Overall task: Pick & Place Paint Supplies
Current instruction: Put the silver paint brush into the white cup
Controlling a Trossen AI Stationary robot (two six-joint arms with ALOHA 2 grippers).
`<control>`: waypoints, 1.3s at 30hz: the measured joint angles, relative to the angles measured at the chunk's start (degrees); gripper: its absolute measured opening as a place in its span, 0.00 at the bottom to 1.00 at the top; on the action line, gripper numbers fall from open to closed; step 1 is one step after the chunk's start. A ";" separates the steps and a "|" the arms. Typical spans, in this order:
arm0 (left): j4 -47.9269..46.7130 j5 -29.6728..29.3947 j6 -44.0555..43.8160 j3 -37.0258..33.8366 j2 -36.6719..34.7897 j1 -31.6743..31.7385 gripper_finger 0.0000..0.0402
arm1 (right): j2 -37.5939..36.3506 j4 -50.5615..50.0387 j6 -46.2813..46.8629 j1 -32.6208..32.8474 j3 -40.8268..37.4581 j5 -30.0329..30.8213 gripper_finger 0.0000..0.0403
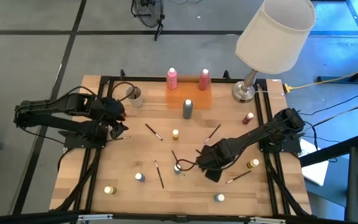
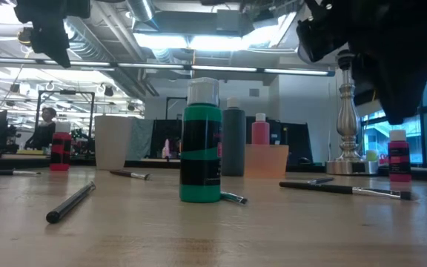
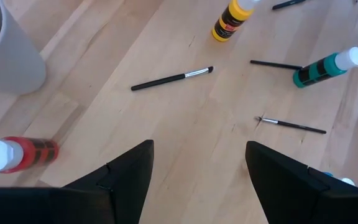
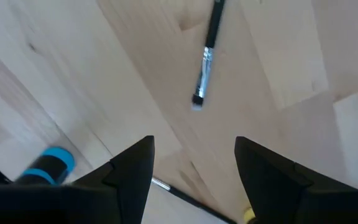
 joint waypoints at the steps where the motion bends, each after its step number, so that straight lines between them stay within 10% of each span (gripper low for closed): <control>1: 0.00 0.01 0.03 0.00 0.00 0.00 0.63 | 0.00 0.53 -0.02 0.00 0.00 0.00 0.56; 39: -0.04 0.32 -4.20 0.00 0.31 -4.57 0.63 | 0.28 17.12 0.60 -0.04 -14.73 0.03 0.56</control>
